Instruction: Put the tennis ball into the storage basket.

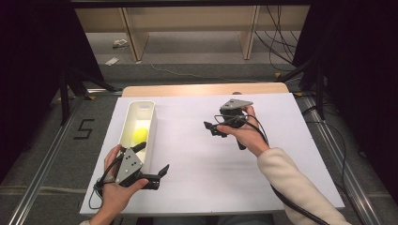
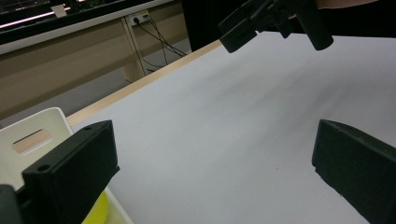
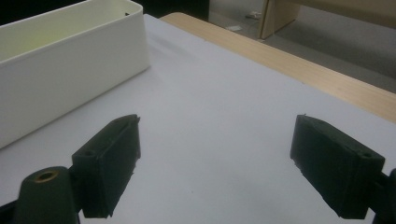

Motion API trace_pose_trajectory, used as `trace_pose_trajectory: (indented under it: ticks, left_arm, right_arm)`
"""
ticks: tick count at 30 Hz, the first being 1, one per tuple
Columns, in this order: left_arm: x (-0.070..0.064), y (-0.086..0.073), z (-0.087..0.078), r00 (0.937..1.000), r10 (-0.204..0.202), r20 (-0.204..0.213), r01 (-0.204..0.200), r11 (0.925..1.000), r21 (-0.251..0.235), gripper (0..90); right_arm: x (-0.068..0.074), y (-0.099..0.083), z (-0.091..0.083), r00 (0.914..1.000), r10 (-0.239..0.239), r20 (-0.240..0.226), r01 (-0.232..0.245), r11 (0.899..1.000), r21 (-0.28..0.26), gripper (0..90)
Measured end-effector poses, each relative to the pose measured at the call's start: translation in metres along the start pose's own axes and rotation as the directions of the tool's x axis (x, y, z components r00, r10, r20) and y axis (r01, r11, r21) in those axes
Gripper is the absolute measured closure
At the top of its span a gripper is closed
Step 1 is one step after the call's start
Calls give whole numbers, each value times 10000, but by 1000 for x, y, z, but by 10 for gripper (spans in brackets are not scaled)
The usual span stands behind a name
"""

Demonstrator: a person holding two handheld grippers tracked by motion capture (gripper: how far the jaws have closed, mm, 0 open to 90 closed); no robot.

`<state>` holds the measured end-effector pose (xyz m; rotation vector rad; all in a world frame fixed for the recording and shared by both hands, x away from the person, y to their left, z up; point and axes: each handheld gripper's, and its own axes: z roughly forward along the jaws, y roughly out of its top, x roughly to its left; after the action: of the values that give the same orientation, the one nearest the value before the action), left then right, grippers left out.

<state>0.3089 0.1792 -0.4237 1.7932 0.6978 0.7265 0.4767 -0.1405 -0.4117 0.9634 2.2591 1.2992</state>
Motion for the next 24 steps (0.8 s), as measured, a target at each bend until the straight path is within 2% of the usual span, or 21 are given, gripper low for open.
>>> trace_pose_trajectory:
  ticks: [8,24]
  left_arm:
    - [0,0,0,10000,1,-6,-1,10000,4,0]
    - [1,0,0,10000,1,-28,-1,10000,3,0]
  right_arm:
    - [-12,-12,-13,9996,115,266,-117,9999,50,166]
    - [-25,-30,-36,9977,278,616,-283,9996,79,166]
